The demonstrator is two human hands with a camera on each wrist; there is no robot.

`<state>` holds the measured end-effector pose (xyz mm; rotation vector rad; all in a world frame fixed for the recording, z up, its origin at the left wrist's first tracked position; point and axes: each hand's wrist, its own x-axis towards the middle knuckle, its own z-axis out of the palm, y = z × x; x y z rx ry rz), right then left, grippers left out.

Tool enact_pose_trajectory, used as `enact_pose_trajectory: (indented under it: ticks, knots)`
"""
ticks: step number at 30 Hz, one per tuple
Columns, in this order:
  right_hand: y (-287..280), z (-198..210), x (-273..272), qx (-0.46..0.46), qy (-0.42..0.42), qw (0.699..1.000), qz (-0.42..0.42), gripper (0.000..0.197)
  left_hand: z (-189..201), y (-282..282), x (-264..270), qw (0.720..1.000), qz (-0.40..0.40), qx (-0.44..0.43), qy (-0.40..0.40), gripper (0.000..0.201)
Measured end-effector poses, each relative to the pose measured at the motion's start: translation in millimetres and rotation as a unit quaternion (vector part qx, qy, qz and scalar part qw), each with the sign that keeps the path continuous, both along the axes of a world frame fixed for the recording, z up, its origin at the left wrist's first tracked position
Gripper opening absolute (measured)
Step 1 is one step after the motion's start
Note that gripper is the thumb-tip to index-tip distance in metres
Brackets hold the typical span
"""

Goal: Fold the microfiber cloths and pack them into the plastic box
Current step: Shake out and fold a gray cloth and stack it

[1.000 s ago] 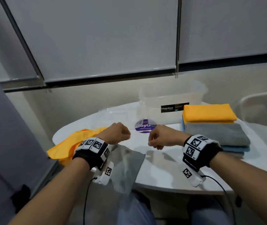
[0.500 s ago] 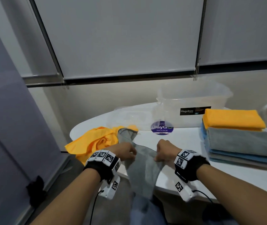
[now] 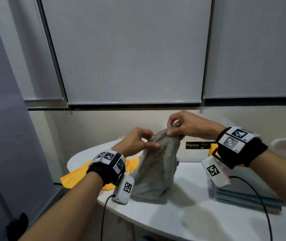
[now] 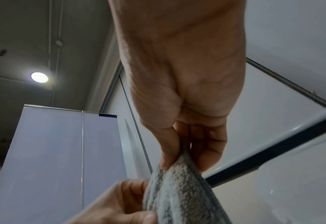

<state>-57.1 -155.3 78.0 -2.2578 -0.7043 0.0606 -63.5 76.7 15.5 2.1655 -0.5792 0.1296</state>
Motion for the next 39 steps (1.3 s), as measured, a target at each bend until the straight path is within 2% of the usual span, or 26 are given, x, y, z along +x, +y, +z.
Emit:
enact_pose_trajectory:
  ticks: [8,12,15,19,21,22,24,26,27,31,34,39]
  knots:
    - [-82,48,10,0.021,-0.06,0.996,-0.068,0.008,33,39,-4,1.0,0.015,0.008,-0.008,0.022]
    - [-111,58,10,0.071,-0.053,0.992,-0.091,0.013,50,65,-13,0.993,0.025,0.113,-0.015,0.013]
    - [-121,57,10,0.075,-0.041,0.992,-0.095,0.016,55,80,-15,0.98,0.05,0.191,-0.012,0.006]
    - [-129,49,14,0.063,-0.053,0.989,-0.126,0.014,52,102,-9,0.97,0.088,0.226,-0.034,0.004]
    - [-131,44,14,0.066,-0.068,0.985,-0.146,0.014,52,111,-6,0.973,0.118,0.19,-0.054,0.005]
    - [-131,43,14,0.073,-0.074,0.982,-0.155,0.014,53,111,-6,0.979,0.132,0.144,-0.061,0.005]
    - [-131,44,15,0.111,-0.087,0.975,-0.17,0.015,61,109,-9,0.985,0.154,0.006,-0.073,0.007]
    - [-129,49,16,0.17,-0.095,0.965,-0.175,0.012,71,105,-13,0.972,0.169,-0.143,-0.072,0.009]
    - [-127,52,17,0.188,-0.097,0.962,-0.171,0.009,76,102,-16,0.965,0.169,-0.187,-0.068,0.011]
    - [-124,61,9,0.168,-0.081,0.971,-0.147,0.007,88,96,-26,0.953,0.164,-0.243,-0.078,0.018]
    - [-128,74,-8,0.193,-0.069,0.971,-0.121,0.011,106,102,-40,0.935,0.141,-0.31,-0.102,0.029]
    - [-128,103,-28,0.233,-0.101,0.964,-0.077,0.012,136,115,-61,0.934,0.086,-0.329,-0.11,0.011]
